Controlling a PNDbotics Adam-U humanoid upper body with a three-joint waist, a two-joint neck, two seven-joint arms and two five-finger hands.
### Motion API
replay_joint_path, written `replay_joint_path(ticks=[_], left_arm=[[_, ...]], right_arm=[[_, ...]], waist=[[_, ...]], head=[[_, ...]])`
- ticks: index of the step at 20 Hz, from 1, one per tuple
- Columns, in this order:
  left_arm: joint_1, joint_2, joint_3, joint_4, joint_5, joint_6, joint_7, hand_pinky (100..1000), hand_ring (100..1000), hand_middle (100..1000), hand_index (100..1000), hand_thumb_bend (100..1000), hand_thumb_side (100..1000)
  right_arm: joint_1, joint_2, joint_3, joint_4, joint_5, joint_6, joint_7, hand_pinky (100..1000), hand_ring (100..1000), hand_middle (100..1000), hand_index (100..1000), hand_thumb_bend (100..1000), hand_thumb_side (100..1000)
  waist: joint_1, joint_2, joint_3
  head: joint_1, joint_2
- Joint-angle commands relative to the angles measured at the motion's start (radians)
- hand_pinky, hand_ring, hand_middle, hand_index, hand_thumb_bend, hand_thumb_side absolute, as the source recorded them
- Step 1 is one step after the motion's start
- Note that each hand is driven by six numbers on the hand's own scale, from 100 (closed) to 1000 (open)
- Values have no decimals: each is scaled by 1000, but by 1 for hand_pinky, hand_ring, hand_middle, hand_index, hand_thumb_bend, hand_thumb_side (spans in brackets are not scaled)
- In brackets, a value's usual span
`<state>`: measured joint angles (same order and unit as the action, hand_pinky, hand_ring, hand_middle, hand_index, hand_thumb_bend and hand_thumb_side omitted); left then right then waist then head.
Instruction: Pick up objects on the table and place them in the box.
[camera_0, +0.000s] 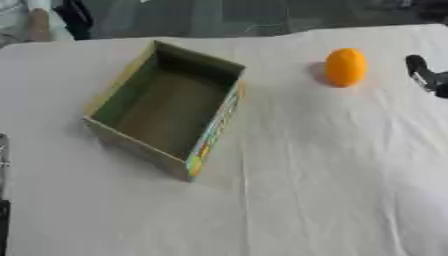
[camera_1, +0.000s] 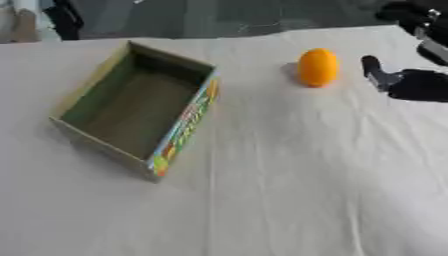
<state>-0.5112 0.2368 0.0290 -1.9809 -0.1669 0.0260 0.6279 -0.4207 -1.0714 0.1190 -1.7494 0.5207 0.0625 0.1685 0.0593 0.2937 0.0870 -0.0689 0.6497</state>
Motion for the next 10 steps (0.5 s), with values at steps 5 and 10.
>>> replay_joint_path(ticks=[5,10], left_arm=[[-9,13,1,-19,6,1,-4,654,626,560,800,133,946],[-8,13,2,-19,6,2,-4,655,626,559,799,131,949]], right_arm=[[-53,-18,-21,43,-56,-25,60,980,1000,951,1000,100,628],[-64,-9,-46,40,-86,3,3,1000,992,844,1000,100,471]], waist=[[-3,-12,3],[0,-7,2]], head=[[0,-17],[0,-21]])
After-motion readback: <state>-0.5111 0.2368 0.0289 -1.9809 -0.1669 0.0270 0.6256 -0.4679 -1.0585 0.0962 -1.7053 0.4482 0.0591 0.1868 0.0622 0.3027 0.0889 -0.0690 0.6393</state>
